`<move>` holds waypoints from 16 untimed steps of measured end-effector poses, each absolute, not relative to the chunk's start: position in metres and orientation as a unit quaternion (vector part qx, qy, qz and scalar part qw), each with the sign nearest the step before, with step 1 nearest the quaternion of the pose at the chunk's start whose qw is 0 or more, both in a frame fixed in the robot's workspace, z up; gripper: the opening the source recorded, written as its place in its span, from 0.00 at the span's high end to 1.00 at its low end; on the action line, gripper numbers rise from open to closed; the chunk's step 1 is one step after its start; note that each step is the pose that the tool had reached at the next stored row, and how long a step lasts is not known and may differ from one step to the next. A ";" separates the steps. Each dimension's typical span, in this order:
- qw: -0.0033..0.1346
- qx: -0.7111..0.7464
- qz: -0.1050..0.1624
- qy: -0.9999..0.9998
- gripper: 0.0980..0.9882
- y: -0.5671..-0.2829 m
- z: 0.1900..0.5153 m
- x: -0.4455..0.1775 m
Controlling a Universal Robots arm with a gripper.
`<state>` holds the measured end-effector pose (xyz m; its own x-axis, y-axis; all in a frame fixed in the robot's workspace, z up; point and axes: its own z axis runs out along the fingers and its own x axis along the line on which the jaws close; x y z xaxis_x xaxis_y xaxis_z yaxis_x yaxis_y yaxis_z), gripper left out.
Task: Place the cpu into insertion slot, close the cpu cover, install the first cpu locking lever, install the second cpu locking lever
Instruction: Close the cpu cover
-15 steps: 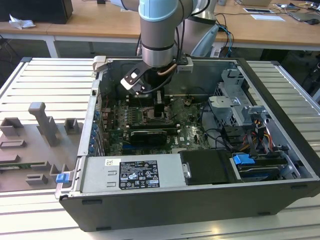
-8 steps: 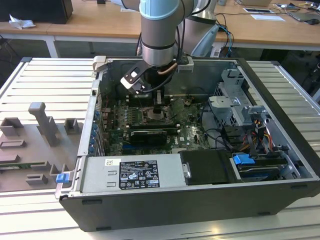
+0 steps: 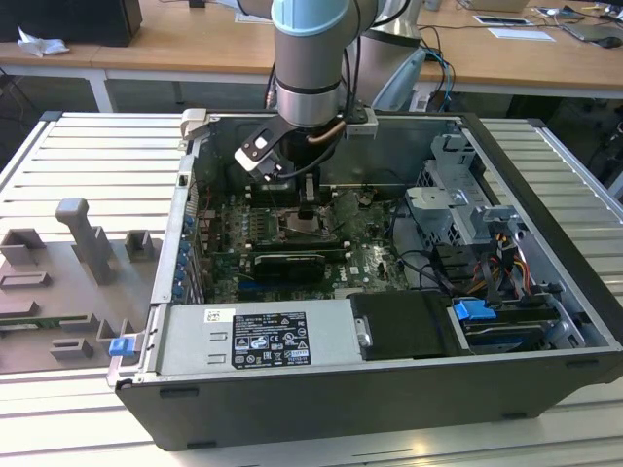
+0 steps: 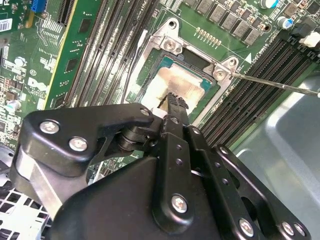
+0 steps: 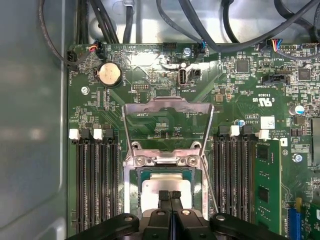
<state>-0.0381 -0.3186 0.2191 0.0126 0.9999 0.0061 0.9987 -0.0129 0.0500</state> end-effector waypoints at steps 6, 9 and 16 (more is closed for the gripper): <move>0.015 0.711 0.021 0.702 0.99 -0.319 0.222 -0.038; 0.015 0.711 0.021 0.702 0.99 -0.319 0.224 -0.038; 0.015 0.711 0.020 0.702 0.99 -0.319 0.230 -0.038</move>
